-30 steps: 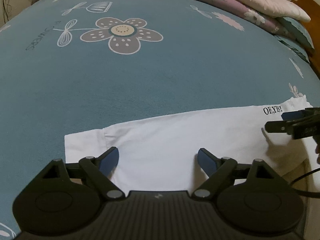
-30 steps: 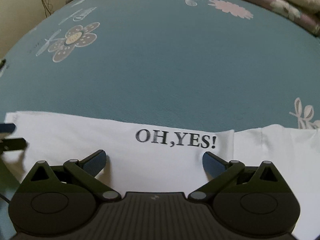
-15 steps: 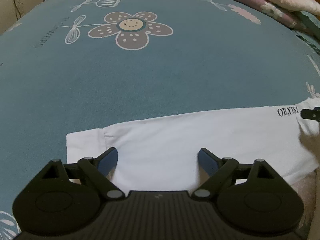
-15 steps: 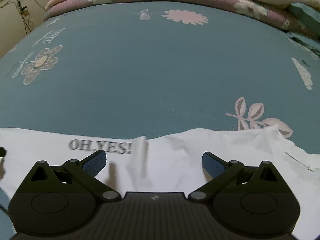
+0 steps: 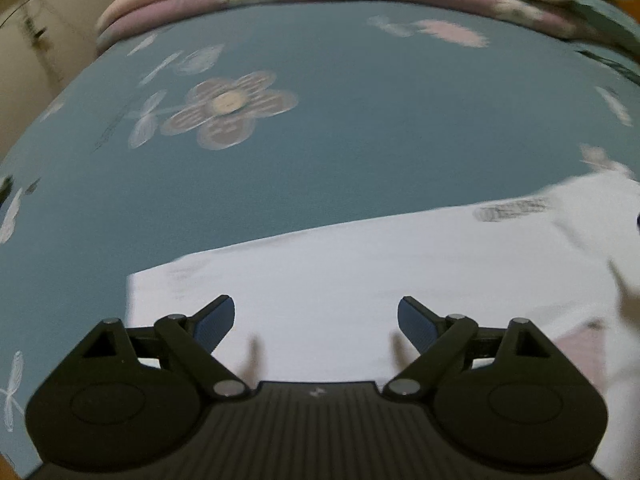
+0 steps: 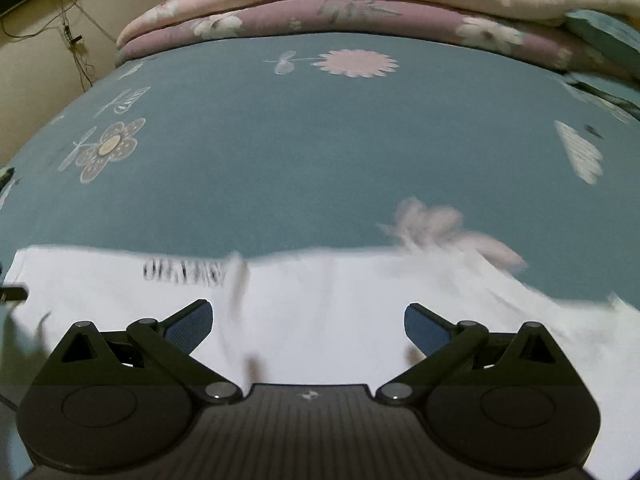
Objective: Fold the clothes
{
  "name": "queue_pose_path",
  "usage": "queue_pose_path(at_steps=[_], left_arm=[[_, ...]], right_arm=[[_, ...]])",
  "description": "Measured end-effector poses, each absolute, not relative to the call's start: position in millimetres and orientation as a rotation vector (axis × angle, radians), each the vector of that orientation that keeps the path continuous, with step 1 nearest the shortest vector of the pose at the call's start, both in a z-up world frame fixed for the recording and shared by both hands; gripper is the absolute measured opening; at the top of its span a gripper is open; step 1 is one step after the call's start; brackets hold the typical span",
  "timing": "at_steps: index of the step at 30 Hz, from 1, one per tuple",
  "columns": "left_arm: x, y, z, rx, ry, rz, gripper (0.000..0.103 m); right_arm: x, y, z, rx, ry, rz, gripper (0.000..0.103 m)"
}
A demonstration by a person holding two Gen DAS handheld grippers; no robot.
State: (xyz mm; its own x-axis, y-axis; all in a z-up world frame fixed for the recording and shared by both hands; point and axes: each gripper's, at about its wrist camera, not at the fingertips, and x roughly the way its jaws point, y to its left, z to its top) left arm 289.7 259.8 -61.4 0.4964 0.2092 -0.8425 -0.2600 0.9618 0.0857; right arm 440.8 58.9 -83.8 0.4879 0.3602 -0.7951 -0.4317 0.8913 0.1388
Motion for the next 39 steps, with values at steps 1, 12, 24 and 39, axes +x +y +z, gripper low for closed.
queue_pose_path(at_steps=[1,12,24,39], left_arm=[[292,244,-59,-0.049,1.002,0.257,0.089],[337,61,-79,0.029,0.929,-0.144,0.089],[418,45,-121,-0.012,0.969,-0.171,0.088],[504,36,-122,-0.323,1.006,-0.562,0.089]], right_arm=[[431,45,-83,-0.094,0.952,0.466,0.103],[379,-118,-104,-0.097,1.024,0.256,0.103],[434,-166,-137,-0.068,0.928,0.262,0.103],[497,-107,-136,-0.218,0.849,0.642,0.103]])
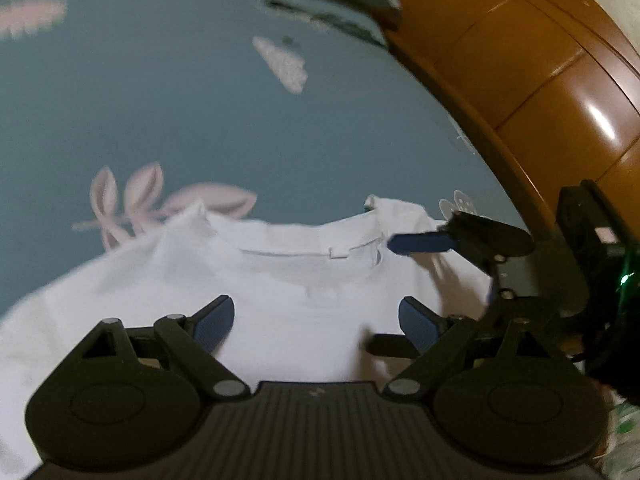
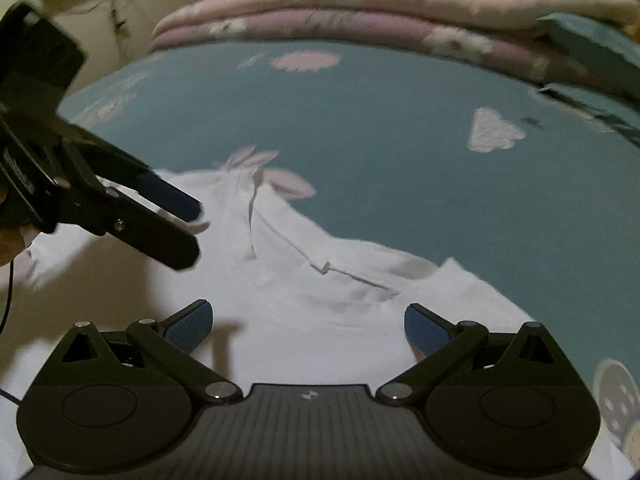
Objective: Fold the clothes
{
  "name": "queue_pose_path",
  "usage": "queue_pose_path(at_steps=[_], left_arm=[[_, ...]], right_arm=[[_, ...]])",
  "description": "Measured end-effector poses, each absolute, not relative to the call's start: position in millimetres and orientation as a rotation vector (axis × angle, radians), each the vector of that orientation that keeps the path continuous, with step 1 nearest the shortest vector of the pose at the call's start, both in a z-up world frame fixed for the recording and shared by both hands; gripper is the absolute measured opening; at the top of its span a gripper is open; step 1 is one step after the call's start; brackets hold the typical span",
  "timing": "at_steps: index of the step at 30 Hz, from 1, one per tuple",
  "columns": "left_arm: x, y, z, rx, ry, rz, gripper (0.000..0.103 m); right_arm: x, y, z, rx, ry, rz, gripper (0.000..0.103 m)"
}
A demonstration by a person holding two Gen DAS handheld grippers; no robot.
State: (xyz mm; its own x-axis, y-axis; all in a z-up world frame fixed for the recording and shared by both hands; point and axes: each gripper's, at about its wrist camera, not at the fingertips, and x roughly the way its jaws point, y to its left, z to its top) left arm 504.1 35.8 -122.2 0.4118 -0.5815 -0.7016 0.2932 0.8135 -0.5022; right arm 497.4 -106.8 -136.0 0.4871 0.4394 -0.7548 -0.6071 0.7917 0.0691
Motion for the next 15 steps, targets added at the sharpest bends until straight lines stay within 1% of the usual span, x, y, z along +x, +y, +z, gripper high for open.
queue_pose_path(at_steps=[4,6,10,13,15], left_arm=[[514,39,-118,-0.309,0.947,-0.472,0.090],[519,41,-112,-0.293,0.933,-0.415,0.089],[513,49,-95,-0.312,0.903,-0.413,0.089],[506,54,-92,-0.301,0.898,-0.417,0.091],[505,56,-92,-0.289,0.906,-0.413,0.091]], right_arm=[[519,-102,-141,-0.241,0.819,0.624,0.103],[530,-101,-139,-0.236,0.837,0.593,0.103],[516,-105,-114,-0.195,0.821,0.650,0.103],[503,-99,-115,-0.181,0.843,0.749,0.103],[505,-89,-127,-0.208,0.852,0.735,0.103]])
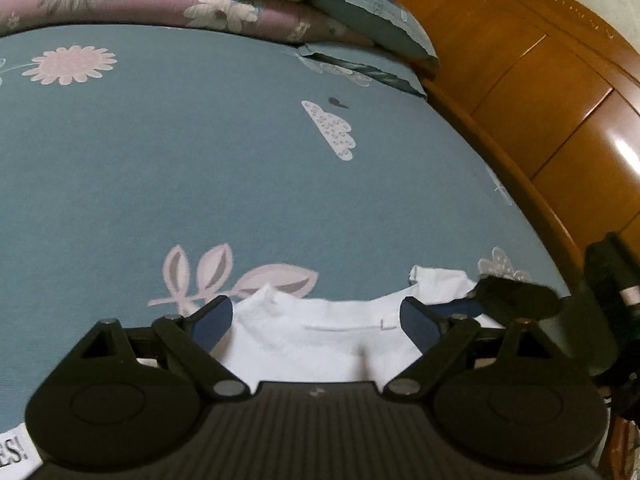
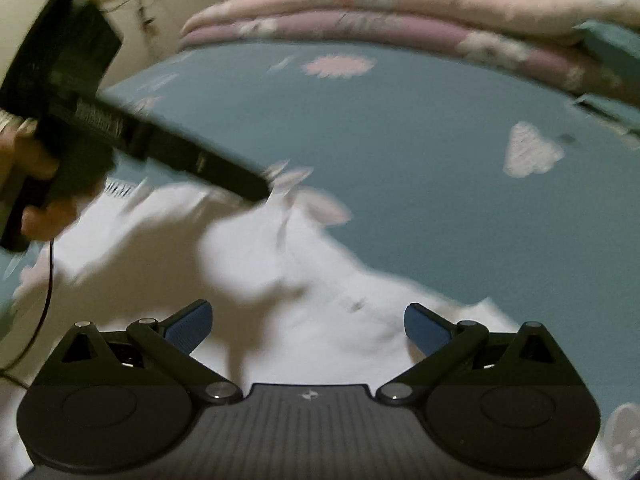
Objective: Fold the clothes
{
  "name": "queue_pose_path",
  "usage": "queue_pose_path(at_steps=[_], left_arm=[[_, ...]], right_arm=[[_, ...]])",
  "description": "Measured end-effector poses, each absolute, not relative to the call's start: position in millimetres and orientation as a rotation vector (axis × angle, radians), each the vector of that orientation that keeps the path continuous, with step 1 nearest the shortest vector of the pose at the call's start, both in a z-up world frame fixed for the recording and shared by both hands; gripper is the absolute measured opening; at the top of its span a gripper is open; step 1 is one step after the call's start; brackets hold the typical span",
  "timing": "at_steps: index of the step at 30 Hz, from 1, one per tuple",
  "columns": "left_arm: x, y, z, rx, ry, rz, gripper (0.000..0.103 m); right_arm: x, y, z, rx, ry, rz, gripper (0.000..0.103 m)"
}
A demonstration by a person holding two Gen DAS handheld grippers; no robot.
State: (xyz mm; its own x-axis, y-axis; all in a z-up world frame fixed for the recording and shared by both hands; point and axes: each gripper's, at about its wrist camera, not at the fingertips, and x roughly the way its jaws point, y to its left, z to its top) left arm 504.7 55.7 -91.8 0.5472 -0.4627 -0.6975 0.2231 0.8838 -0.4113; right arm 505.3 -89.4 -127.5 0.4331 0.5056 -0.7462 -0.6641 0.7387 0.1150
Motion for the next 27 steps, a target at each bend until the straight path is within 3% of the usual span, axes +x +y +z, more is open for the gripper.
queue_pose_path(at_steps=[4,13,17,22,27], left_arm=[[500,54,-97,-0.290,0.925,-0.417,0.091],[476,51,-91,-0.179,0.927,-0.478,0.091],[475,53,-109,-0.196,0.992,-0.469,0.091],[480,55,-129,-0.209,1.015,-0.421,0.091],[483,56,-114,-0.204,0.987,-0.398,0.091]], right_arm=[[518,-70,-144,-0.254,0.835,0.682,0.103],[500,-116,-109,-0.147,0.857,0.555,0.103],[504,-133,-132,-0.173,0.937,0.471,0.103],[528,-129,-139,-0.186,0.884,0.436,0.103],[521,-125,-115,-0.210,0.871,0.454,0.103]])
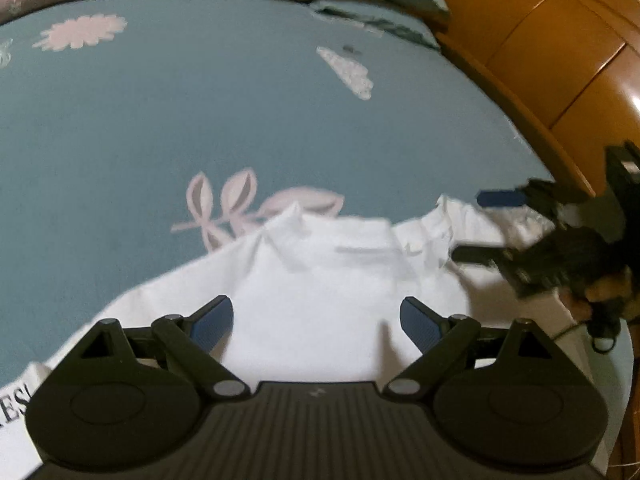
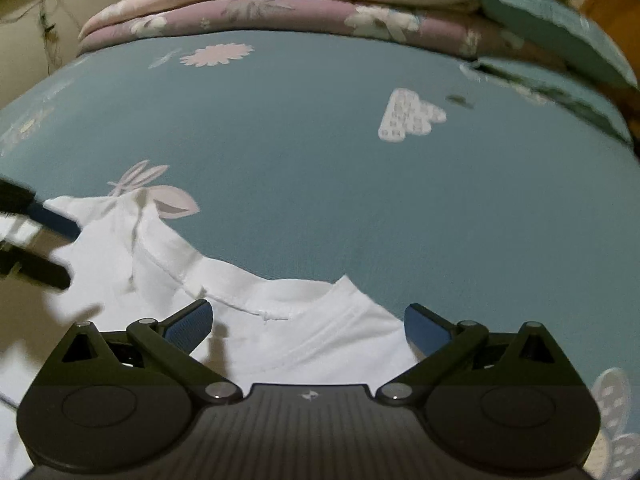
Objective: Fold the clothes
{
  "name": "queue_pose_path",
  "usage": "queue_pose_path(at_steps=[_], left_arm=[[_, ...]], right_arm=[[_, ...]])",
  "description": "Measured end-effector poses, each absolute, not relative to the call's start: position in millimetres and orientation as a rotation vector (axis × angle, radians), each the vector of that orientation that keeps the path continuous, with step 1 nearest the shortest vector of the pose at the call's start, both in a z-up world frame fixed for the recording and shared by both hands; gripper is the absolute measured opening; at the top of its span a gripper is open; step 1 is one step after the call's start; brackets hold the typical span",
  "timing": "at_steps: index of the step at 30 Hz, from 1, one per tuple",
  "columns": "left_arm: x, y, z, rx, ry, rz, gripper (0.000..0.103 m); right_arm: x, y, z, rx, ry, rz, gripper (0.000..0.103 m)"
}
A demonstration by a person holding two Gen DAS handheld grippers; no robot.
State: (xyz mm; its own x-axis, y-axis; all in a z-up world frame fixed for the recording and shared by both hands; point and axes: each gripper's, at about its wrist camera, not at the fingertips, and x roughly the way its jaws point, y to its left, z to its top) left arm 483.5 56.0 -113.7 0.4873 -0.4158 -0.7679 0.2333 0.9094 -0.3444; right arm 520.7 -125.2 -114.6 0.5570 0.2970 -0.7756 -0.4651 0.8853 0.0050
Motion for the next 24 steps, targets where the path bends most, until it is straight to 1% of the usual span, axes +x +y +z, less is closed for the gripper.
queue_pose_path(at_steps=[2,6,12,17,24], left_arm=[[479,57,-106,-0.189,0.979,-0.397,0.091],[458,62,-94,-0.162,0.991,-0.379,0.091],[403,57,-83,-0.061,1.025,-0.355,0.091],[353,32,-83,0.018,1.057,-0.383,0.091],[317,-5,-105,0.134,1.082,-0.435,0.091]], right_arm=[[502,-130,-101,-0.217,0.867,0.472,0.103],[463,-150,-88,-0.211,0.922,0.494,0.103],[391,-171,-95,-0.198,1.061,0.472,0.103],[340,-170,-112,-0.133,1.159,0.408,0.103],[315,-154,-129,-0.216,1.102,0.321,0.103]])
